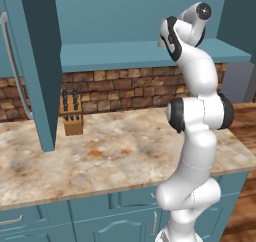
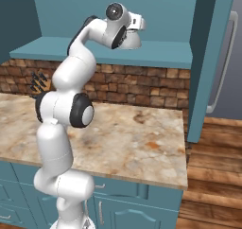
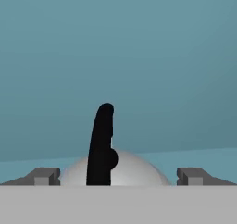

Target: Open the cabinet, pick the kettle from the cabinet, and place it in the sink.

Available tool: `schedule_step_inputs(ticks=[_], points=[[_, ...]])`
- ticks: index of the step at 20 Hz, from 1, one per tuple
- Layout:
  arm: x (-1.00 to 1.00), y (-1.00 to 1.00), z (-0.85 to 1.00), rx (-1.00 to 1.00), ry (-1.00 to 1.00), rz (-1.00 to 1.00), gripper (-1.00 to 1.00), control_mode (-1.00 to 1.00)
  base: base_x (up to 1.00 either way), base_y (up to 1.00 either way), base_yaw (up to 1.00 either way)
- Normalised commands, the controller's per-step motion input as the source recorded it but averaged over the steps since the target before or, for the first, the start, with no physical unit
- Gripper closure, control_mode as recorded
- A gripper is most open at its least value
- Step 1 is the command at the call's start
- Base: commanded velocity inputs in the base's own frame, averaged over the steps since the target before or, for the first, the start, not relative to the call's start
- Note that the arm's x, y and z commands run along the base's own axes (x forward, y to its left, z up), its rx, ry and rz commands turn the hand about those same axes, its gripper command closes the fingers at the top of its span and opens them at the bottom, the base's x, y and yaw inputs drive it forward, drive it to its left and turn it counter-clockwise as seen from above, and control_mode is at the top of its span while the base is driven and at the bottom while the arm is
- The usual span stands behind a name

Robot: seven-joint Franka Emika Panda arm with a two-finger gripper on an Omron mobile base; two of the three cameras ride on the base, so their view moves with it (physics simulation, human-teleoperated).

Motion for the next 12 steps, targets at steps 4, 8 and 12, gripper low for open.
schedule_step_inputs(ticks=[4, 8, 12], points=[[0.26, 0.01, -0.07, 0.00, 0.00, 0.00, -1.00, -1.00, 0.00, 0.00, 0.00], [0.09, 0.00, -0.04, 0.00, 0.00, 0.00, -1.00, -1.00, 0.00, 0.00, 0.00], [-0.02, -0.02, -0.14, 0.00, 0.00, 0.00, 1.00, -1.00, 0.00, 0.00, 0.00]])
